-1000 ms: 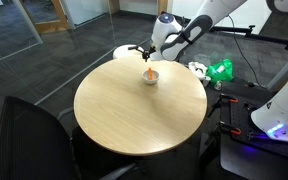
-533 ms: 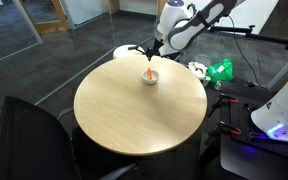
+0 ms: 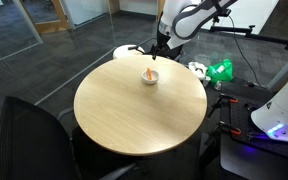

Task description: Move the bowl to the right, then put the orange marker in the white bowl

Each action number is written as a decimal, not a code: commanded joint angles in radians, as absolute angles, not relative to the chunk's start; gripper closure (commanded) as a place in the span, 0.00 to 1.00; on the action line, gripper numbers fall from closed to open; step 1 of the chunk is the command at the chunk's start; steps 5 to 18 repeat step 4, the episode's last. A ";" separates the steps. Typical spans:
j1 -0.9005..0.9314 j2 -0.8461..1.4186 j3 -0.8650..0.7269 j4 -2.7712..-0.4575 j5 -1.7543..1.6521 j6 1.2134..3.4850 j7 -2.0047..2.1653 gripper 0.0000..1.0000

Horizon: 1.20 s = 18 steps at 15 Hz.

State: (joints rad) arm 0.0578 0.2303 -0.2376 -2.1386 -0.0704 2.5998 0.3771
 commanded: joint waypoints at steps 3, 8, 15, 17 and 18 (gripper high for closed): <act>0.027 0.229 -0.206 -2.141 -0.081 2.598 0.382 0.00; 0.027 0.229 -0.206 -2.141 -0.081 2.598 0.382 0.00; 0.027 0.229 -0.206 -2.141 -0.081 2.598 0.382 0.00; 0.027 0.229 -0.206 -2.141 -0.081 2.598 0.382 0.00; 0.027 0.229 -0.206 -2.141 -0.081 2.598 0.382 0.00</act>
